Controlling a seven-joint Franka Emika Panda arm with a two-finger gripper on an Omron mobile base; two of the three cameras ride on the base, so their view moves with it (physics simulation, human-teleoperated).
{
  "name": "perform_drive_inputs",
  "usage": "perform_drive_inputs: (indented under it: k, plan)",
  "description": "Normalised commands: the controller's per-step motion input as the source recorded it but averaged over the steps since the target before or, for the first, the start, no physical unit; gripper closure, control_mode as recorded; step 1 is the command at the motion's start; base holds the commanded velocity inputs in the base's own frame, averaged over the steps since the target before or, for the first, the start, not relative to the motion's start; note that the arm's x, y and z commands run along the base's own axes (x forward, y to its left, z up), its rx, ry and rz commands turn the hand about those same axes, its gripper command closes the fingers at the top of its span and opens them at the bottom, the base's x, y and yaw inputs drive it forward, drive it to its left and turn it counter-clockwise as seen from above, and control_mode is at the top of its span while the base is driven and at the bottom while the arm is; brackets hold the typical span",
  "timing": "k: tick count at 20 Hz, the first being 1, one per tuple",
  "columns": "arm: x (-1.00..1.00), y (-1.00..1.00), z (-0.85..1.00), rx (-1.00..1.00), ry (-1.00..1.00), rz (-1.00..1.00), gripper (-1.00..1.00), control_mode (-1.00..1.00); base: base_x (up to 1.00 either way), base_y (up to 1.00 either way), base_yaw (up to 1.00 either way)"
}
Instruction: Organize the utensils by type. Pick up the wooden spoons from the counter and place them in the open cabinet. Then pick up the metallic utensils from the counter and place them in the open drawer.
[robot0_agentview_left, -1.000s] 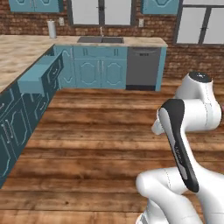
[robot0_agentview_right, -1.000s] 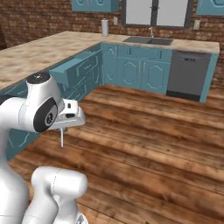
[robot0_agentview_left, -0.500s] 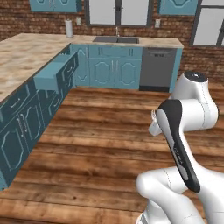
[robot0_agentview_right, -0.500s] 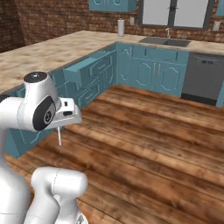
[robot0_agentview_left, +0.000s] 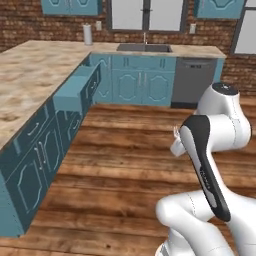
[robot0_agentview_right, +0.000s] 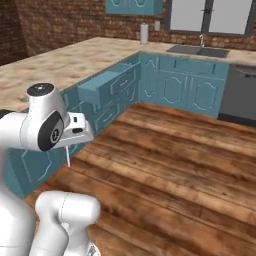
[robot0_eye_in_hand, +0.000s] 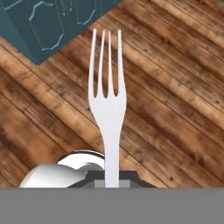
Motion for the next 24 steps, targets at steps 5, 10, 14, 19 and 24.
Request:
perform_drive_inputs:
  k: [5,10,14,19,24]
  plan:
    - [0.0,0.0,0.0,0.0,0.0,0.0,1.0,1.0,1.0,0.46,-0.1]
    - [0.0,0.0,0.0,0.0,0.0,0.0,1.0,1.0,1.0,0.45,-0.13]
    - [0.0,0.0,0.0,0.0,0.0,0.0,1.0,1.0,1.0,0.56,-0.14]
    - [0.0,0.0,0.0,0.0,0.0,0.0,1.0,1.0,1.0,0.54,-0.14]
    - [0.0,0.0,0.0,0.0,0.0,0.0,1.0,1.0,0.95,0.54,-0.13]
